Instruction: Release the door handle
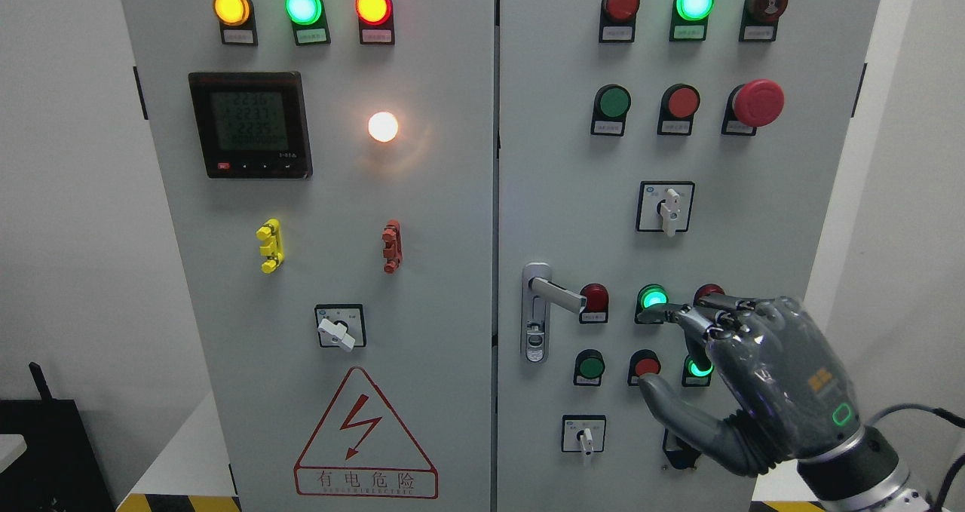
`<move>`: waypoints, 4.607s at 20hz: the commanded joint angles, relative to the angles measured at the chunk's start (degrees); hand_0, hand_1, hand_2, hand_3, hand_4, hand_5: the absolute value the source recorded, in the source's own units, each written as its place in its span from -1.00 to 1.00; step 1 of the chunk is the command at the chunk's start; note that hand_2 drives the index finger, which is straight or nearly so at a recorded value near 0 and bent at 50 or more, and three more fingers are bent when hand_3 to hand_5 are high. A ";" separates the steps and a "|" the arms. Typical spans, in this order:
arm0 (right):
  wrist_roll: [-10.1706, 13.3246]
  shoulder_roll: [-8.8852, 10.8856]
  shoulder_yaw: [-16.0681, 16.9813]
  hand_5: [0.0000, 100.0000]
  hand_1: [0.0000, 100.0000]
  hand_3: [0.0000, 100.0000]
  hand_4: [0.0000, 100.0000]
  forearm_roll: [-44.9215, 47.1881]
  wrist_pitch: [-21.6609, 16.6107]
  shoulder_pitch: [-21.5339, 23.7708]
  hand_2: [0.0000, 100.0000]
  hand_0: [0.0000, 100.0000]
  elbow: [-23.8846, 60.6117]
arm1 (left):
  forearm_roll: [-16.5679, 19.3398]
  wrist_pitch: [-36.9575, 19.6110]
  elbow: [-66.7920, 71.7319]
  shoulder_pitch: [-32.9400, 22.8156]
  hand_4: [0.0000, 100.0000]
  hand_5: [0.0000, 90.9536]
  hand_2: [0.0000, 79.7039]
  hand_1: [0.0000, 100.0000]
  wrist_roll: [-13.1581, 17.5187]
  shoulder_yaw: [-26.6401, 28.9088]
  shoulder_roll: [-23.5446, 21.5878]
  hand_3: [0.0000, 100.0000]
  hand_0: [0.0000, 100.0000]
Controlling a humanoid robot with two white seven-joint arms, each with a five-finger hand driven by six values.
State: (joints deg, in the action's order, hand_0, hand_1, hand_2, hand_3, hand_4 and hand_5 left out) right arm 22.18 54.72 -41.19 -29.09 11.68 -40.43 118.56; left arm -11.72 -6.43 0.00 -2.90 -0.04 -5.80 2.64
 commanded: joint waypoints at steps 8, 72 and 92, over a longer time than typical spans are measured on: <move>-1.00 1.79 -12.59 0.99 -1.00 1.00 0.89 10.28 6.42 -11.07 -0.18 -0.14 0.97 | -0.06 0.01 -1.76 0.00 -1.00 -1.00 -1.00 -0.22 -0.05 0.00 0.00 -1.00 -0.76; -10.23 -11.30 -15.23 1.00 -0.74 1.00 1.00 15.20 25.50 -21.80 -0.08 -0.20 -3.34 | 0.03 0.01 -1.76 0.00 -1.00 -1.00 -1.00 -0.22 -0.05 0.00 0.00 -1.00 -0.76; -10.32 -13.15 -15.23 1.00 -0.72 1.00 1.00 15.03 26.91 -22.06 -0.06 -0.20 -4.65 | 0.03 0.01 -1.76 0.00 -1.00 -1.00 -1.00 -0.22 -0.05 0.00 0.00 -1.00 -0.76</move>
State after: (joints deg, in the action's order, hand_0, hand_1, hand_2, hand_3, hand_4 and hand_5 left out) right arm 11.87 42.67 -56.46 -13.98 38.43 -62.48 114.53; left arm -11.73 -6.44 0.00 -2.90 -0.04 -5.80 2.64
